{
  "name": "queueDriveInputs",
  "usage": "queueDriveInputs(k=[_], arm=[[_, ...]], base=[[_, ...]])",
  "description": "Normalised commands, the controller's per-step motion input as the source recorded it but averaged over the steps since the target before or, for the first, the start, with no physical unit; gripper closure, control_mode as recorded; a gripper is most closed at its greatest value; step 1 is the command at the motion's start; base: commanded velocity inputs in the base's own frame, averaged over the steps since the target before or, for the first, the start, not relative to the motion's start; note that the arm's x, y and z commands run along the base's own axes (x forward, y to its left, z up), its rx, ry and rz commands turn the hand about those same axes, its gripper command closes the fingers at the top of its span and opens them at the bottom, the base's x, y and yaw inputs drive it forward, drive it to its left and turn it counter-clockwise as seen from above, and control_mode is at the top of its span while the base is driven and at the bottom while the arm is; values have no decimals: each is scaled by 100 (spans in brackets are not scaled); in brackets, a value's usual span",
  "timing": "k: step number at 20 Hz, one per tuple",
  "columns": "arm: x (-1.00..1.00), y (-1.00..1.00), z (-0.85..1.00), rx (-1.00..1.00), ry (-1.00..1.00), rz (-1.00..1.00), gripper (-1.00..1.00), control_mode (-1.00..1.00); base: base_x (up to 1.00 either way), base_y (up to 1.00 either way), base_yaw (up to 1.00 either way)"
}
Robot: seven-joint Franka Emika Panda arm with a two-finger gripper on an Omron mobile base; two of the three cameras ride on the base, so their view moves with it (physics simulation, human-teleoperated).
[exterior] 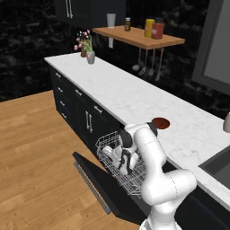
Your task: Pick up the cup and bowl from the counter, place them in the dishwasher, and close the dishwasher door.
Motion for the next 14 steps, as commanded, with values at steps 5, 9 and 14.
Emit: queueDriveInputs(k=[5,9,14], arm=[[-29,80,62,0,6,-2,-100,-100],[-48,75,100,-8,0,1,-100,-100],[-40,95,100,-21,-8,0,-100,-100]], base=[[0,0,0],[0,0,0],[0,0,0]])
